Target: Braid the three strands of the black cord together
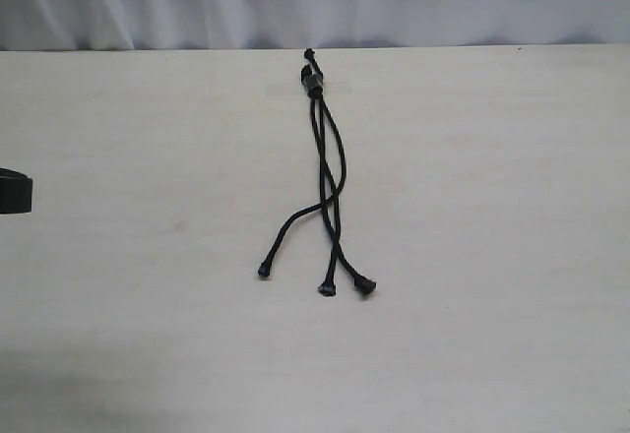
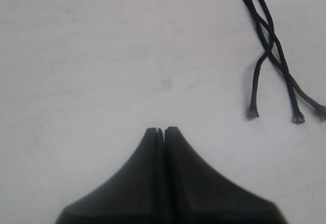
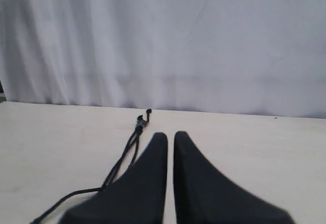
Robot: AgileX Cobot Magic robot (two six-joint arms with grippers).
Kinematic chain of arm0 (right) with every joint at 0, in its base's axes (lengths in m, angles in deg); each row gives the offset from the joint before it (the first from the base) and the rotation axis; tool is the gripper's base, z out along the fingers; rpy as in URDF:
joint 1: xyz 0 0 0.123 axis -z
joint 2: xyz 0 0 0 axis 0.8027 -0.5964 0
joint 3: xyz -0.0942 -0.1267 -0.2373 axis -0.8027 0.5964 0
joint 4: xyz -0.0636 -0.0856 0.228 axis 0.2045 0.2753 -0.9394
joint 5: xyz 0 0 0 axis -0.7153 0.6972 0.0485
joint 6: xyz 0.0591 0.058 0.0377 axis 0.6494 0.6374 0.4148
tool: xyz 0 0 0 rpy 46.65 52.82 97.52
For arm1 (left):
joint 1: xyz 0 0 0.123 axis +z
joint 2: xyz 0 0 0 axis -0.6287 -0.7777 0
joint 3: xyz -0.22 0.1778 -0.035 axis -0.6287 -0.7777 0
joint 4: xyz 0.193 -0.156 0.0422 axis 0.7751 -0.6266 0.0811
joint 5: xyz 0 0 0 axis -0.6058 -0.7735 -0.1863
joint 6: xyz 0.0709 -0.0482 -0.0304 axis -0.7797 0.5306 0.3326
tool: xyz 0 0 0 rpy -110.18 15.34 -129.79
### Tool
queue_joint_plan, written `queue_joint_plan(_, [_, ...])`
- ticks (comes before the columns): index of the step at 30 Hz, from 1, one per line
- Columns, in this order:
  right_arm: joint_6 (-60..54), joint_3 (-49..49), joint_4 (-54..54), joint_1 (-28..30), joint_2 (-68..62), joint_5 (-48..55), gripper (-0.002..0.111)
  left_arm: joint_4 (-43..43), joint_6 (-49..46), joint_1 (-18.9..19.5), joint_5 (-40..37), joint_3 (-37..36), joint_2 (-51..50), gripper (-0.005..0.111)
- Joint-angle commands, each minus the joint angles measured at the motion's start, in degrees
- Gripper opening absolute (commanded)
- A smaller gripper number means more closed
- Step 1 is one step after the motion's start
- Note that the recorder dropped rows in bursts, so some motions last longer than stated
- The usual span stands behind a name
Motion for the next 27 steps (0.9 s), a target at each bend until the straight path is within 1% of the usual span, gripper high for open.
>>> queue_joint_plan(1, [1.3, 2.0, 5.8, 2.1, 0.2, -0.2, 0.004, -0.3, -0.2, 0.1, 1.1, -0.1, 0.4, 0.000])
queue_joint_plan(8, [2.7, 9.5, 7.4, 8.5, 0.2, -0.3, 0.004, -0.1, -0.2, 0.1, 1.1, -0.1, 0.4, 0.000])
queue_joint_plan(10, [2.7, 11.4, 7.6, 9.7, 0.2, -4.2, 0.004, -0.2, -0.2, 0.1, 1.1, -0.1, 0.4, 0.000])
queue_joint_plan(21, [2.8, 19.8, 9.2, 9.5, 0.2, -7.9, 0.004, -0.2, -0.2, 0.1, 1.0, -0.1, 0.4, 0.000])
queue_joint_plan(27, [2.6, 20.0, 9.2, 9.5, 0.2, -9.3, 0.004, -0.2, -0.2, 0.1, 1.0, -0.1, 0.4, 0.000])
